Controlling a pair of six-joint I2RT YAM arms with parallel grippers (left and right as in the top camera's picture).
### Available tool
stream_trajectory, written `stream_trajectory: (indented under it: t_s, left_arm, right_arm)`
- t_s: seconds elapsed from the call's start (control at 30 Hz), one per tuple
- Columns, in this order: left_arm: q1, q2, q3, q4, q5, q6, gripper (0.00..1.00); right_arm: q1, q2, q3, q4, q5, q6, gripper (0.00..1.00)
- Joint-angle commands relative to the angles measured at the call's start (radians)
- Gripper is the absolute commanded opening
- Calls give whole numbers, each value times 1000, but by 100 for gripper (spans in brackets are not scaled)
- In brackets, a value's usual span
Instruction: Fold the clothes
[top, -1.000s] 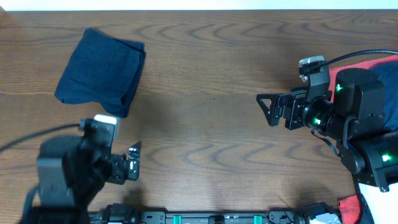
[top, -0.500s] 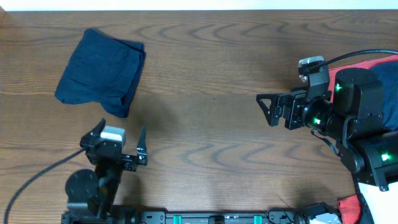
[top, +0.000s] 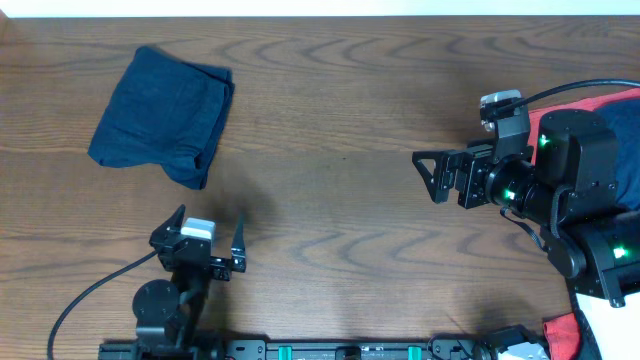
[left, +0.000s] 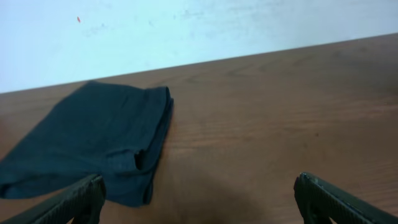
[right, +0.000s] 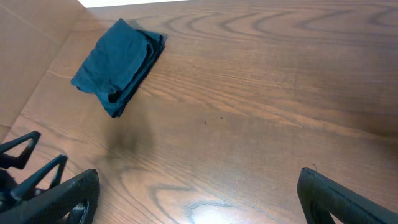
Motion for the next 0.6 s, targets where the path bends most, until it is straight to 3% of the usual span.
stream_trajectory:
  t_s: [0.0, 0.57]
  left_arm:
    - [-3, -9, -48, 34, 15, 2, 98]
    - [-3, -7, -127, 74, 13, -10, 98]
  right_arm:
    - [-16, 2, 3, -2, 3, -13, 99]
    - [-16, 2, 3, -1, 3, -13, 99]
